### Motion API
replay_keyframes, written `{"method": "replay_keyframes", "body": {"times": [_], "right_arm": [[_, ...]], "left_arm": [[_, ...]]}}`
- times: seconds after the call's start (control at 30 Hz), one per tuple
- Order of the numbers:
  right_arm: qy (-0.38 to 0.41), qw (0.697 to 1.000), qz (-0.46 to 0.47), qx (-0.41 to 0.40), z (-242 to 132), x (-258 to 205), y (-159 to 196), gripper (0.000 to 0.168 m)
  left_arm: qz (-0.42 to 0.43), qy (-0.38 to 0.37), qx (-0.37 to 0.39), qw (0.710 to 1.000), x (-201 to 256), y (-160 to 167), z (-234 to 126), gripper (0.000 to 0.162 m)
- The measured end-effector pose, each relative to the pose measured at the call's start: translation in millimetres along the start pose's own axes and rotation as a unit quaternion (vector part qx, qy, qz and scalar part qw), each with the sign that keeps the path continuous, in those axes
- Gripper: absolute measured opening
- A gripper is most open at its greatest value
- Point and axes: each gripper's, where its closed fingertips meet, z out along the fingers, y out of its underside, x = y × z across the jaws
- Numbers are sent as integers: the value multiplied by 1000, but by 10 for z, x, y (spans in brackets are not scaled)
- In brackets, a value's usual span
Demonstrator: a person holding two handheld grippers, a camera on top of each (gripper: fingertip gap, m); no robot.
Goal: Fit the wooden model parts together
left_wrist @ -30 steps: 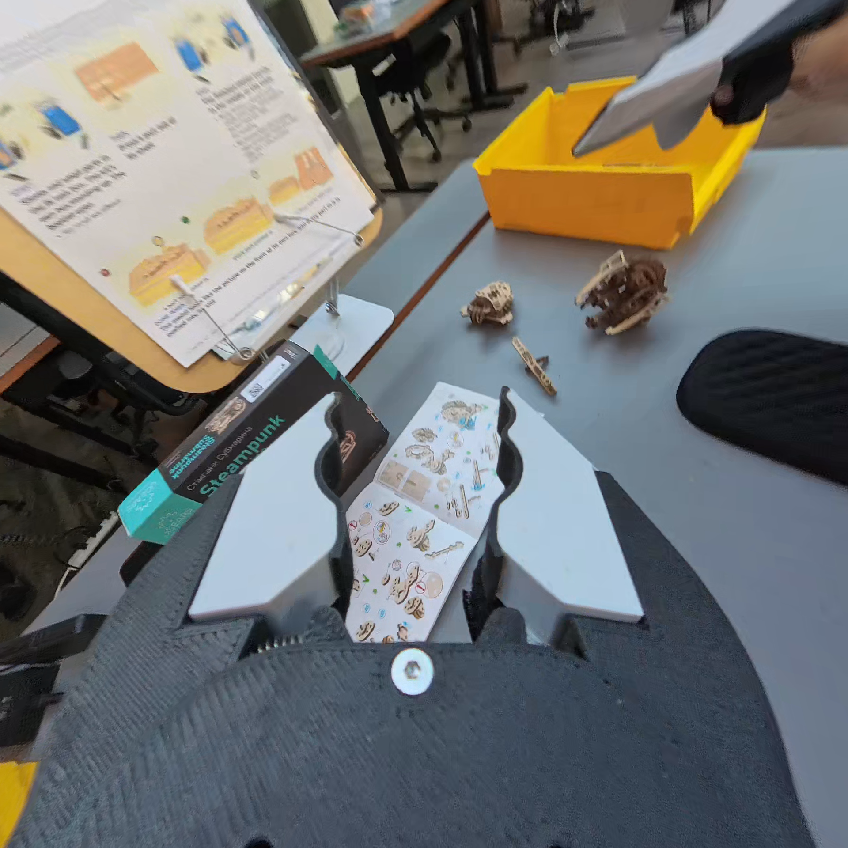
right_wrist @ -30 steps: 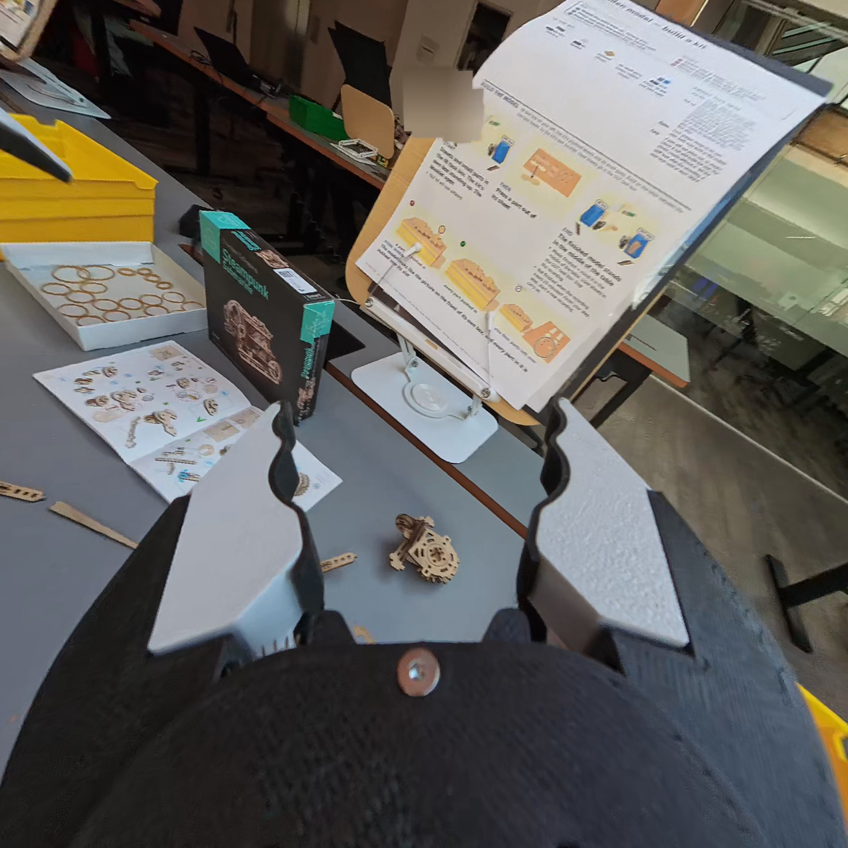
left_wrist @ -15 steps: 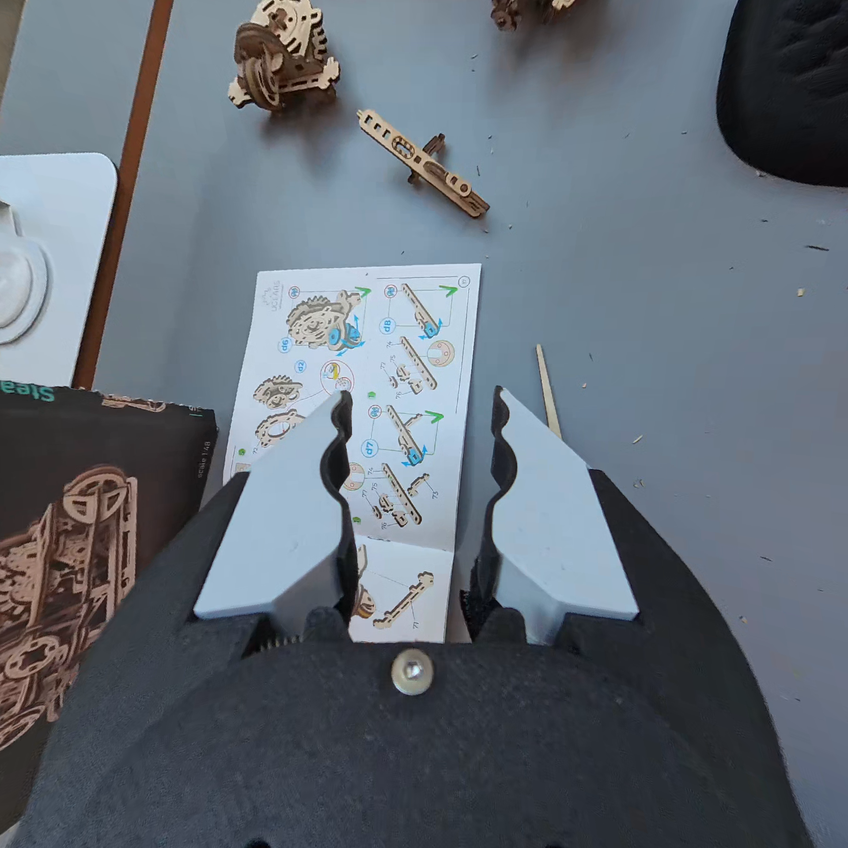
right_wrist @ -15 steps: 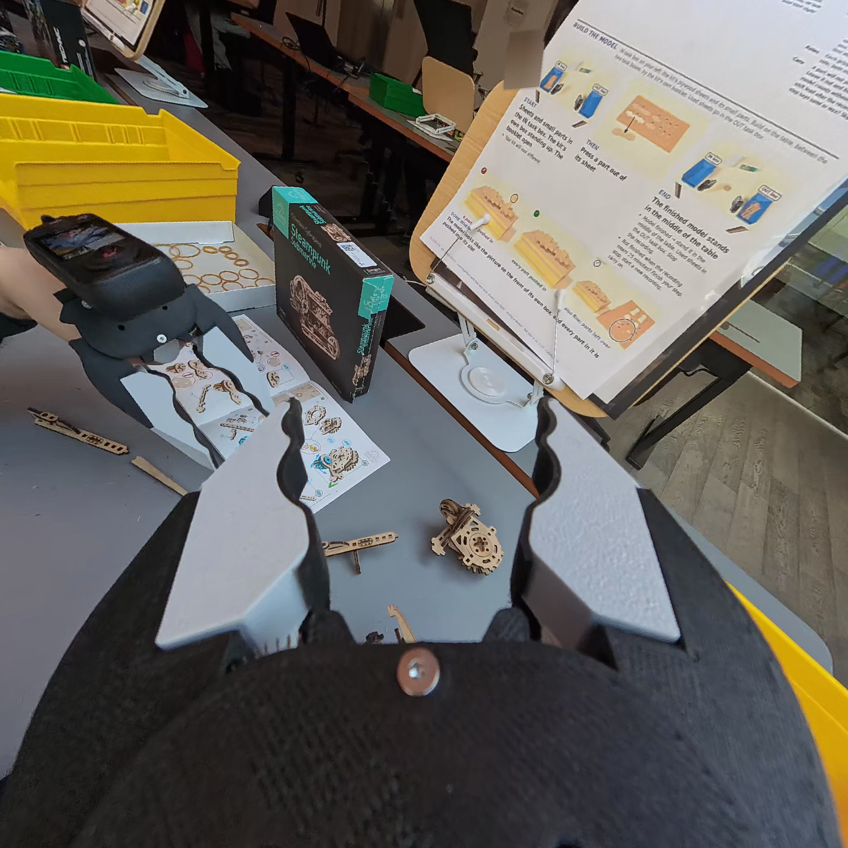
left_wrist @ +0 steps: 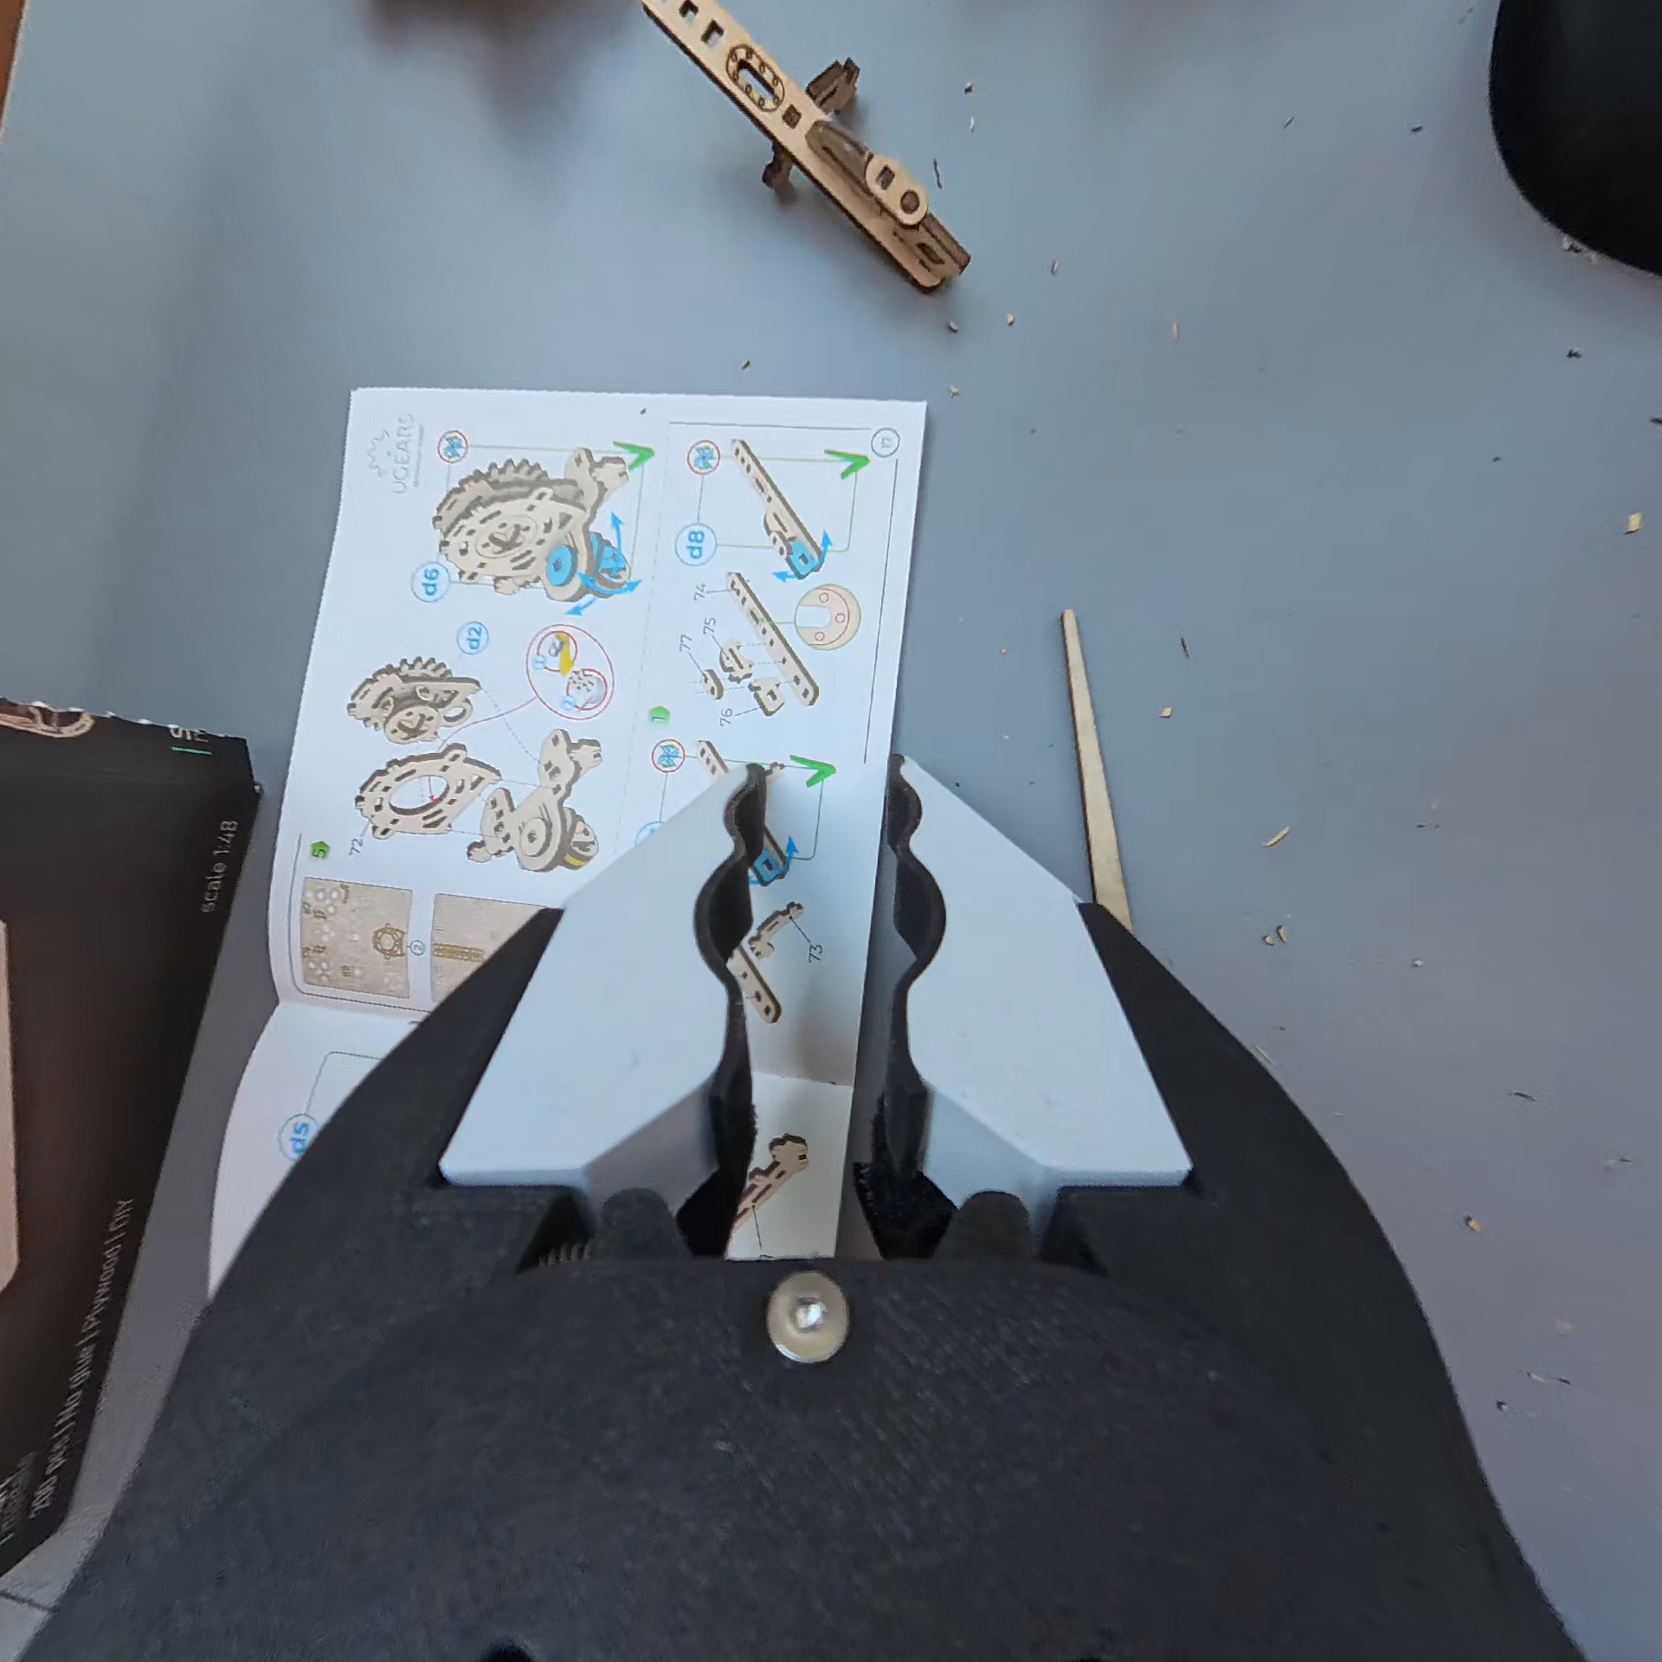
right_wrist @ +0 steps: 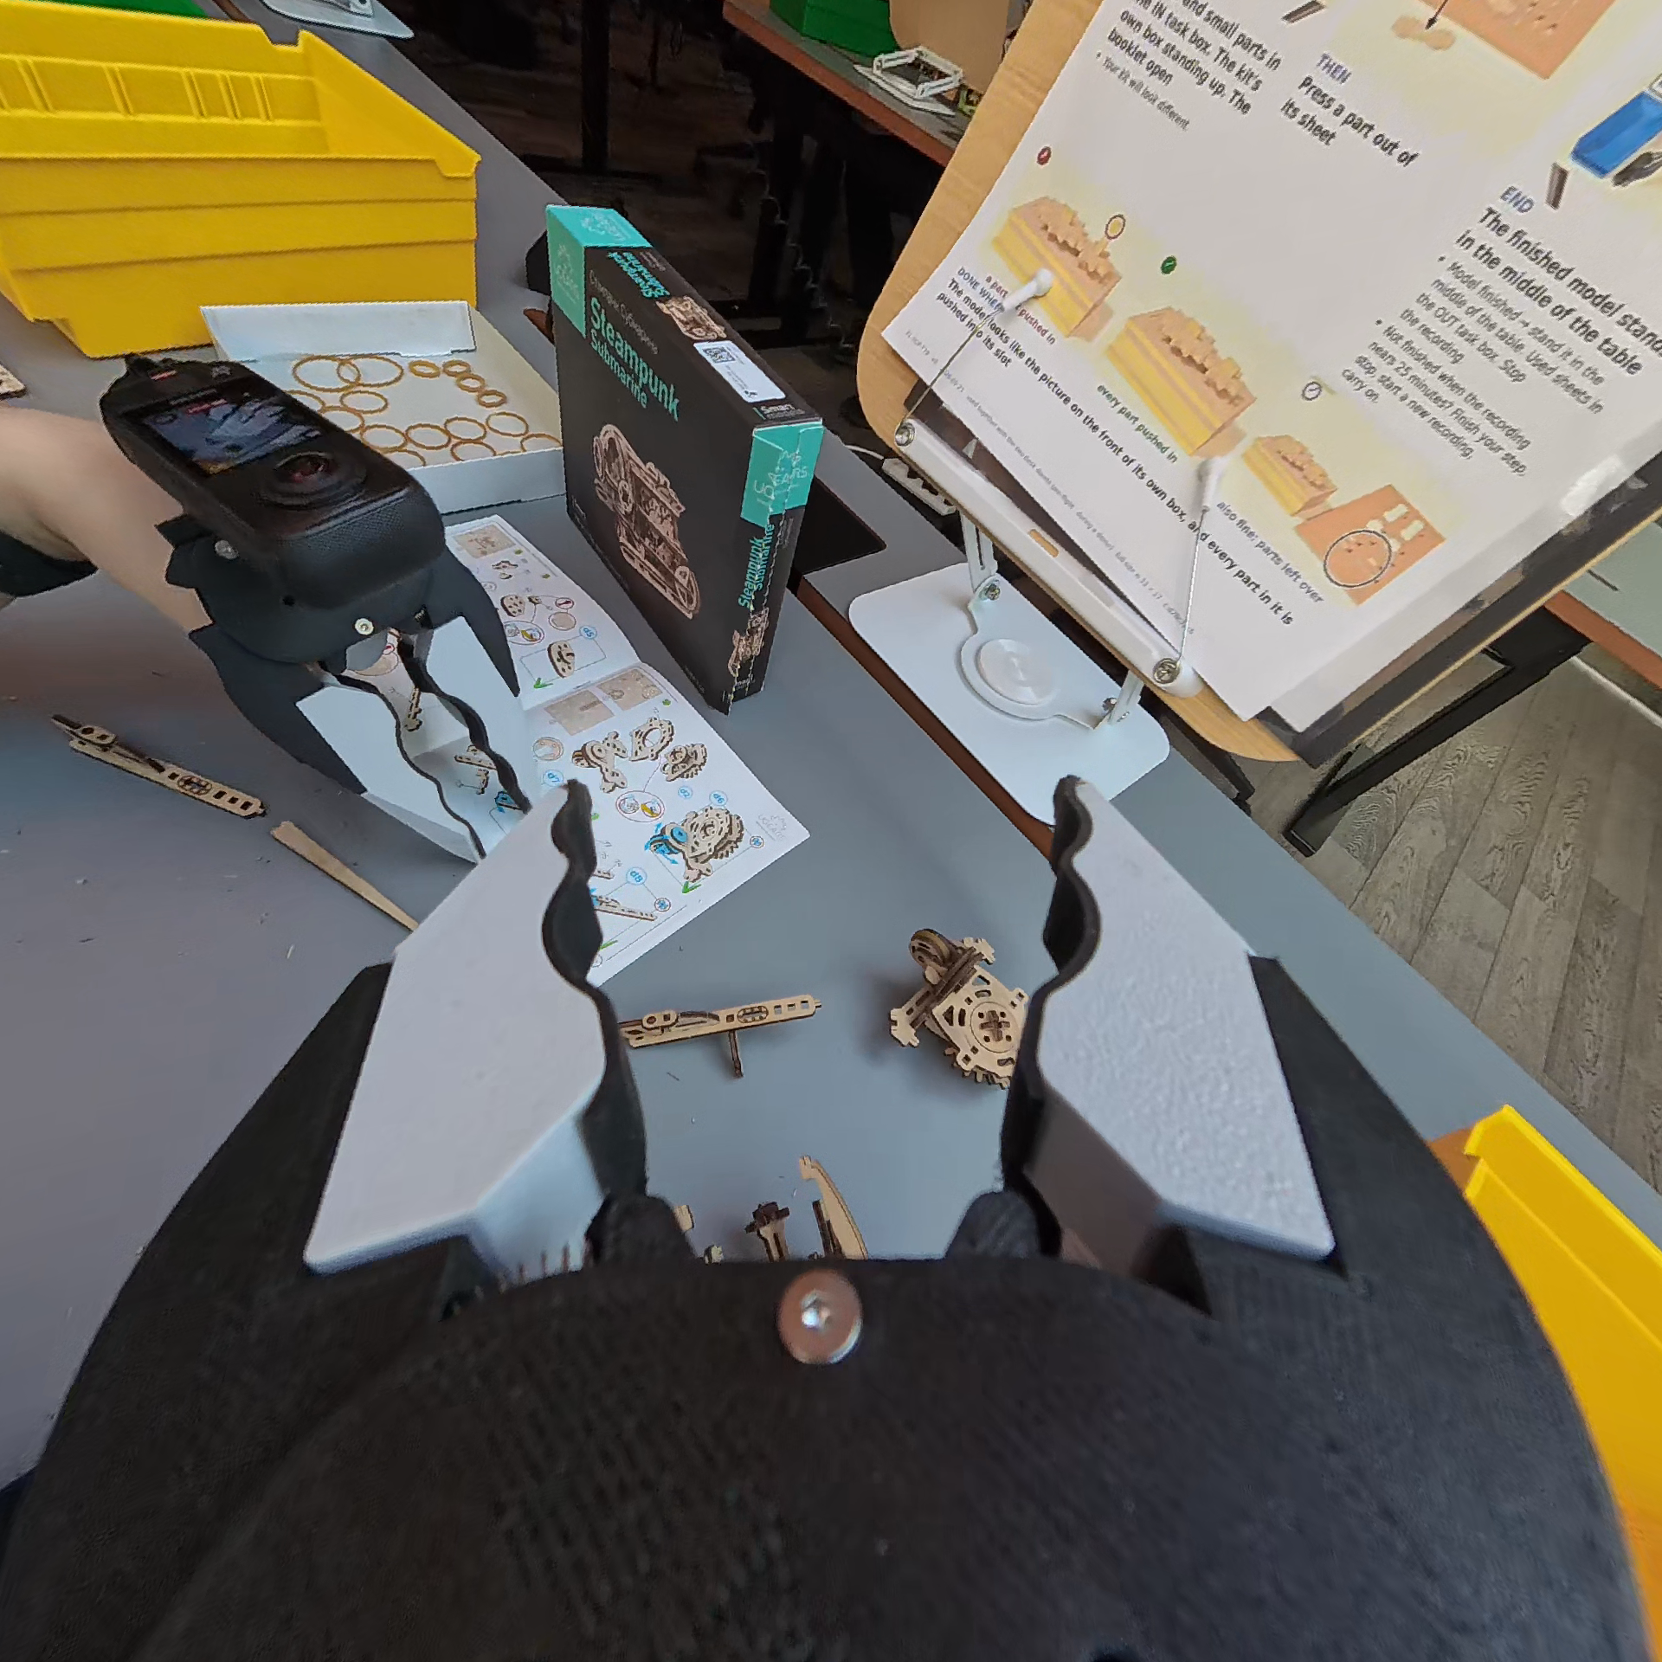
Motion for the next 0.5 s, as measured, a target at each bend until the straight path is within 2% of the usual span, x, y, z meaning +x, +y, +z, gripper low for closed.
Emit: {"method": "replay_keyframes", "body": {"times": [0.27,0.5], "right_arm": [[-36,999,-6,-40,233,-225,164,102],[-113,984,-54,-130,487,-582,613,102]], "left_arm": [[-75,47,35,996,17,-2,-13,23],[-88,68,36,993,74,50,-63,15]]}}
